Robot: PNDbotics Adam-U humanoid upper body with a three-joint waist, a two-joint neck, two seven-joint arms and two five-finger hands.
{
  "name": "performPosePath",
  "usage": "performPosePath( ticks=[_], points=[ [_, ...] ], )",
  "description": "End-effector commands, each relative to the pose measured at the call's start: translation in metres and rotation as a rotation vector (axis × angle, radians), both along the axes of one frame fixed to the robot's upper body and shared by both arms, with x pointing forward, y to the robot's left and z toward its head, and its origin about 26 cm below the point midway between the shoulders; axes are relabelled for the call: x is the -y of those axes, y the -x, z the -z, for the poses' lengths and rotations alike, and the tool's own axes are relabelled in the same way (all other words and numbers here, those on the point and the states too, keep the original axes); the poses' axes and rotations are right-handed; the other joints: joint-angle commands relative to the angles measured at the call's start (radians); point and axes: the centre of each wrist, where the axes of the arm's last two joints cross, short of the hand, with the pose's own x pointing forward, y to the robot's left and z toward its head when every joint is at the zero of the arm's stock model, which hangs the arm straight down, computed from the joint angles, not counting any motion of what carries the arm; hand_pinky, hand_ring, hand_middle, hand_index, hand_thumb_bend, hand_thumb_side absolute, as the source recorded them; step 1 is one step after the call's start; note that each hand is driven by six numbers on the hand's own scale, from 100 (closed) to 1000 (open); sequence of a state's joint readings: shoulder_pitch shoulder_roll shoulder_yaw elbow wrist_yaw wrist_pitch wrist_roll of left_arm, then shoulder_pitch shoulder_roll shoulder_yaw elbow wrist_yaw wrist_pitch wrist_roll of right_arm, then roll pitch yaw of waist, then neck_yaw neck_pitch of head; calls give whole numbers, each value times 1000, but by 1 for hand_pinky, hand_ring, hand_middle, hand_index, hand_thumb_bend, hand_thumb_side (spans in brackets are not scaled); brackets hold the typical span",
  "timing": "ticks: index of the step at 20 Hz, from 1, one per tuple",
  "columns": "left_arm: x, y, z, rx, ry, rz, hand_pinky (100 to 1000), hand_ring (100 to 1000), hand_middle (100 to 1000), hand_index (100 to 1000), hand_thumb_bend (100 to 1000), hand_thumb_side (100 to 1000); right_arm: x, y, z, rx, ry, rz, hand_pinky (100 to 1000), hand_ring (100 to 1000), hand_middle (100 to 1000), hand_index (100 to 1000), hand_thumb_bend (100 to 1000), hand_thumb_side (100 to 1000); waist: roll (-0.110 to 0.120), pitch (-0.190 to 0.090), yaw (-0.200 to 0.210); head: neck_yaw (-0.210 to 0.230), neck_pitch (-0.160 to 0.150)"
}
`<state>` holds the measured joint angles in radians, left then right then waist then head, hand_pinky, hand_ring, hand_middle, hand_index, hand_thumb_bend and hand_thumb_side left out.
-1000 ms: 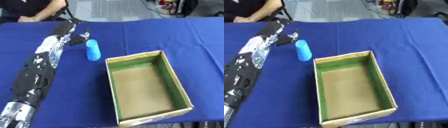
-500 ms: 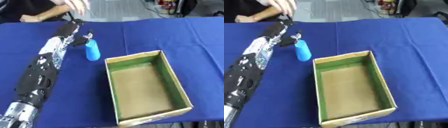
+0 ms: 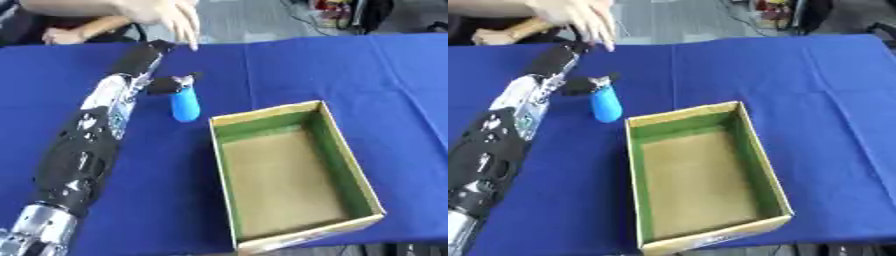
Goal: Pick up objects on the table and place them in the box.
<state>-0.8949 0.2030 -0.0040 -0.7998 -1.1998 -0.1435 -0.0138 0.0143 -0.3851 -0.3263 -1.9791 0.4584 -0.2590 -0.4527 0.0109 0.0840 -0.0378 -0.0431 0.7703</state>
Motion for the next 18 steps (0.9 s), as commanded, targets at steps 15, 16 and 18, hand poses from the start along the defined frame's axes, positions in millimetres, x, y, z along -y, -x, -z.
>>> performPosePath(
  ticks=[15, 16, 18],
  points=[
    [3, -4, -10, 9, -48, 8, 855, 917, 893, 939, 1000, 936, -1, 0, -10, 32, 16, -9, 832, 742, 868, 949, 100, 846, -2, -12, -4, 8, -3],
    [3, -4, -8, 3, -52, 9, 855, 917, 894, 939, 1000, 939, -1, 0, -11, 33, 16, -9, 832, 742, 868, 949, 100, 846, -2, -12, -4, 7, -3],
    [4, -4, -4, -7, -57, 10, 855, 918, 894, 939, 1000, 941, -1, 0, -11, 33, 15, -9, 832, 742, 868, 949, 100, 846, -2, -12, -5, 7, -3]
  ],
)
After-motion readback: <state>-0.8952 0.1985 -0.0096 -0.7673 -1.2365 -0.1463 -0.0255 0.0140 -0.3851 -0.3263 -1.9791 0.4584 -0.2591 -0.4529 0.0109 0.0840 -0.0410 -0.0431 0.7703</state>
